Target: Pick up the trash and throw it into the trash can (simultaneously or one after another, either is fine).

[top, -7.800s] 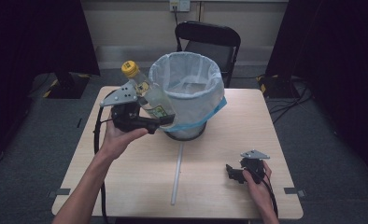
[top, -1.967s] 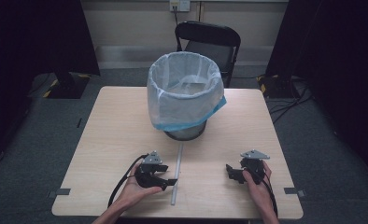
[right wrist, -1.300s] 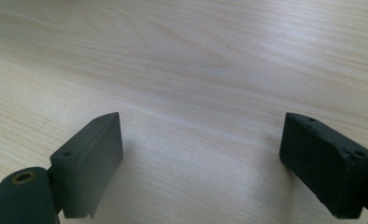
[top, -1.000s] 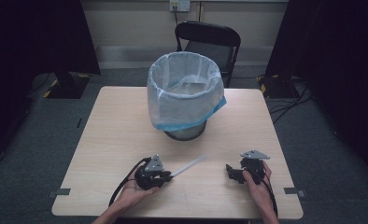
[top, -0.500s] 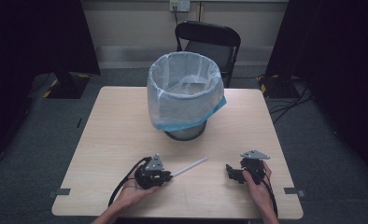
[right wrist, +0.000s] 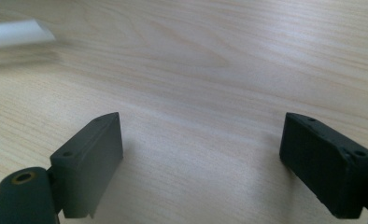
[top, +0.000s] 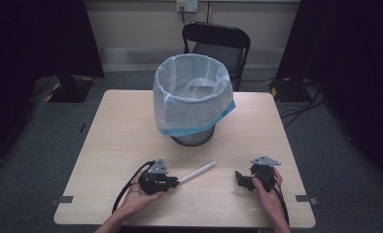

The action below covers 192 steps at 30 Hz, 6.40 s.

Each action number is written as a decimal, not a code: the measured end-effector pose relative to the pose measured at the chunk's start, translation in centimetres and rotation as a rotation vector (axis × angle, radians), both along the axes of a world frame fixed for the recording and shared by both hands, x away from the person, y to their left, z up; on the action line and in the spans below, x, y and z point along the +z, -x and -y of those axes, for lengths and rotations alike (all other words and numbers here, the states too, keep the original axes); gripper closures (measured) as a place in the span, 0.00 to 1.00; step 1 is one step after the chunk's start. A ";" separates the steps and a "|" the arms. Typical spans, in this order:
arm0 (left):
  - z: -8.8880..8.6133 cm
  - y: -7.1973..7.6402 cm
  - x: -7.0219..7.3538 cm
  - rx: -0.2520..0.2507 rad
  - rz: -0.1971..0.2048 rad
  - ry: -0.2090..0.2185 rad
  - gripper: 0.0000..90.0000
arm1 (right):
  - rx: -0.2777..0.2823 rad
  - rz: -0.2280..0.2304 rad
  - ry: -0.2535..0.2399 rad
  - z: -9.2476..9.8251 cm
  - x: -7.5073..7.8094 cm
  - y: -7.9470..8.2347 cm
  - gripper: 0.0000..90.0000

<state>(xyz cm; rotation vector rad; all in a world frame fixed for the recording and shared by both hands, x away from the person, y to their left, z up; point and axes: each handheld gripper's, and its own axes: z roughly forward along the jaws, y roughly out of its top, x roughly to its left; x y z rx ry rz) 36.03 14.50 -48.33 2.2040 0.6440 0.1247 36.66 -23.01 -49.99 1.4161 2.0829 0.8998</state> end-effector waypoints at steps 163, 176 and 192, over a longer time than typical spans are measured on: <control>0.3 -13.6 27.0 0.098 0.351 0.423 0.89 | 0.001 -0.001 0.000 0.0 0.0 0.0 0.14; 0.6 -15.1 26.0 0.123 0.295 0.387 0.63 | 0.002 -0.001 0.000 0.0 0.0 0.0 0.14; -1.1 -14.3 26.2 0.174 0.309 0.383 0.40 | 0.001 -0.001 0.000 0.0 0.0 0.0 0.14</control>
